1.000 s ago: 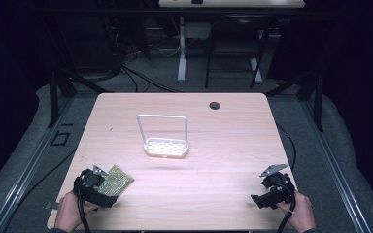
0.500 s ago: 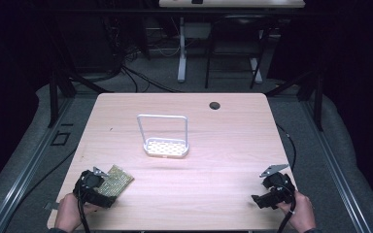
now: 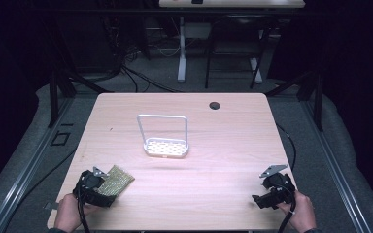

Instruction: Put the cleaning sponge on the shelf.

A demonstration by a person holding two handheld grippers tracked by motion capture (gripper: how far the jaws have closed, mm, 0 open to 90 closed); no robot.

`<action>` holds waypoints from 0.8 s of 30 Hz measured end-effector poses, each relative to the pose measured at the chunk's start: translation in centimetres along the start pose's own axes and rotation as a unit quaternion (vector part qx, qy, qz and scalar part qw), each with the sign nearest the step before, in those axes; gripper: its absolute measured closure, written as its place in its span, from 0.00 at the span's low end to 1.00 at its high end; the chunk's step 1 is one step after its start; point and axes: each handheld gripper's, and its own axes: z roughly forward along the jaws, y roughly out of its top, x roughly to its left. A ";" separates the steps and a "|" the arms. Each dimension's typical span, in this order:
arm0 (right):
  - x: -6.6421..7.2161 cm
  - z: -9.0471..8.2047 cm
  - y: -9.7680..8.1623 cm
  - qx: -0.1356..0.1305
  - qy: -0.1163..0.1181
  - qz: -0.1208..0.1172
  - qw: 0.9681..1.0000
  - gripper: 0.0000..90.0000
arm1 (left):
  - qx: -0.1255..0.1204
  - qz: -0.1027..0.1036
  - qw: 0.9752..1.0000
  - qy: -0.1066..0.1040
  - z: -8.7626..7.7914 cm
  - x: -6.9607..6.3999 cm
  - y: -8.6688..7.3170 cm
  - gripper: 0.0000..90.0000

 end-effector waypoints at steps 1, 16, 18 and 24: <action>0.0 0.0 0.0 0.000 0.000 0.000 1.000 0.10 | -0.001 0.002 1.000 -0.001 -0.1 0.0 0.0 0.19; 0.1 0.0 0.0 0.001 -0.003 -0.003 1.000 0.10 | -0.022 0.002 1.000 0.002 -1.0 -0.3 0.0 0.22; 0.1 0.0 0.0 0.001 -0.003 -0.002 1.000 0.10 | -0.026 0.002 1.000 0.002 -1.1 -0.4 0.0 0.22; 0.1 0.1 0.0 0.003 -0.003 -0.004 1.000 0.10 | -0.032 0.003 0.999 0.003 -1.4 -0.8 0.0 0.22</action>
